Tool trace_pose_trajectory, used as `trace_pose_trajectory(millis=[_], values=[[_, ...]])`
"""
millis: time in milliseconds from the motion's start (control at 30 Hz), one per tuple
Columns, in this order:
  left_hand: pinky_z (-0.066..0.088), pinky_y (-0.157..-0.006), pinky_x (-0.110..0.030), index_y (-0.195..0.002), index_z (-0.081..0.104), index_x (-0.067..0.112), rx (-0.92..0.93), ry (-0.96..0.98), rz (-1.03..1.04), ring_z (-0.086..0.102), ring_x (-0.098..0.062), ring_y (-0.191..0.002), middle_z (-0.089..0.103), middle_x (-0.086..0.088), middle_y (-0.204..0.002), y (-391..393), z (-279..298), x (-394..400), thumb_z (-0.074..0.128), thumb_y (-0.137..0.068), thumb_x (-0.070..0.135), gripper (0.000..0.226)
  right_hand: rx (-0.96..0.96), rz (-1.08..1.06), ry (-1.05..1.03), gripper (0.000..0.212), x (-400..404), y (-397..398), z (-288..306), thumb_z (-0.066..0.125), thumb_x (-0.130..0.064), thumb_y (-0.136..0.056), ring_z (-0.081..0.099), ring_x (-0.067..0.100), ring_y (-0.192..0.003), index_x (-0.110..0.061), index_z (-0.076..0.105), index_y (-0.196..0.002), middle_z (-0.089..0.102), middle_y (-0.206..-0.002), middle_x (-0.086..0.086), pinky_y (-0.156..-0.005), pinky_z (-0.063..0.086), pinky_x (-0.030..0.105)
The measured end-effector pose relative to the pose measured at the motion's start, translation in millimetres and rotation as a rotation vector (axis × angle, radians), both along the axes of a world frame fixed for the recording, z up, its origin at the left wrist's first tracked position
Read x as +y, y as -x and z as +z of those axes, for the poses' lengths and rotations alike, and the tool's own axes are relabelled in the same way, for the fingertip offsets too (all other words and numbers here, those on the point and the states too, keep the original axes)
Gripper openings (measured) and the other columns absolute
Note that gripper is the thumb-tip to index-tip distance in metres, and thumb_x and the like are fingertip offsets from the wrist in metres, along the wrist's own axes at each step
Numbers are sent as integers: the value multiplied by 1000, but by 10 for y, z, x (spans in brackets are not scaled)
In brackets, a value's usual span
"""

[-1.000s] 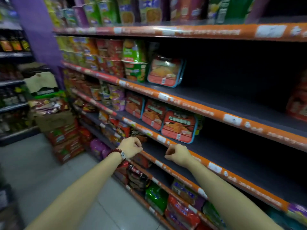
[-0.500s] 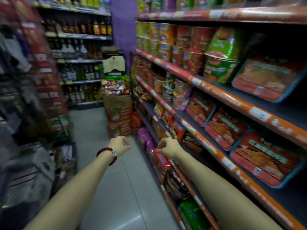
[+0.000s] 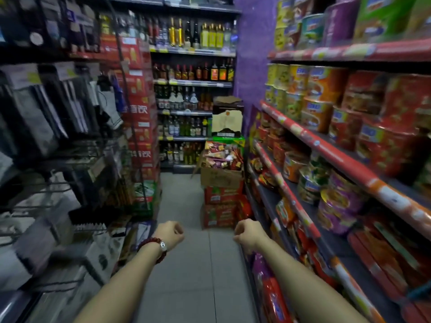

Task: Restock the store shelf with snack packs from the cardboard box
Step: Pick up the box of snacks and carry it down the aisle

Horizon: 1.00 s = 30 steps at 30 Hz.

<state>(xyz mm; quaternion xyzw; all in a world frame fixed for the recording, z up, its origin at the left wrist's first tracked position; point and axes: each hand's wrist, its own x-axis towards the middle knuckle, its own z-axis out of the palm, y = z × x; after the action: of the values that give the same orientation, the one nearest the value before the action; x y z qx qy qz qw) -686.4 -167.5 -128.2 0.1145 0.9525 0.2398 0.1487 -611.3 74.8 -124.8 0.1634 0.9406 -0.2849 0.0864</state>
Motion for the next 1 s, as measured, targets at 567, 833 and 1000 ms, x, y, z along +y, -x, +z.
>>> trace_pose_trajectory(millis=[567,833,1000], values=[[45,-77,-23,-99,68,13,-4,-62,8,64,-22,-99,70,-7,-104,3078,-210,894,59,-85,22,19,-49,-48,39,7,669,3006,-362,64,-25,-89,58,14,-86,-20,62,-83,65,-98,2,-69,44,25],[43,-72,-21,-100,67,14,-20,-60,-35,63,-20,-95,70,-5,-102,4483,-280,1376,59,-86,26,21,4,-223,107,17,1178,4034,-413,63,-27,-90,62,18,-95,-13,70,-95,68,-101,4,-81,51,30],[47,-73,-24,-97,66,14,-84,-82,-32,61,-19,-89,69,-6,-99,5155,-554,1657,59,-87,25,17,21,-345,127,19,1623,4643,-673,64,-26,-90,62,22,-100,-9,69,-98,69,-104,7,-88,49,32]])
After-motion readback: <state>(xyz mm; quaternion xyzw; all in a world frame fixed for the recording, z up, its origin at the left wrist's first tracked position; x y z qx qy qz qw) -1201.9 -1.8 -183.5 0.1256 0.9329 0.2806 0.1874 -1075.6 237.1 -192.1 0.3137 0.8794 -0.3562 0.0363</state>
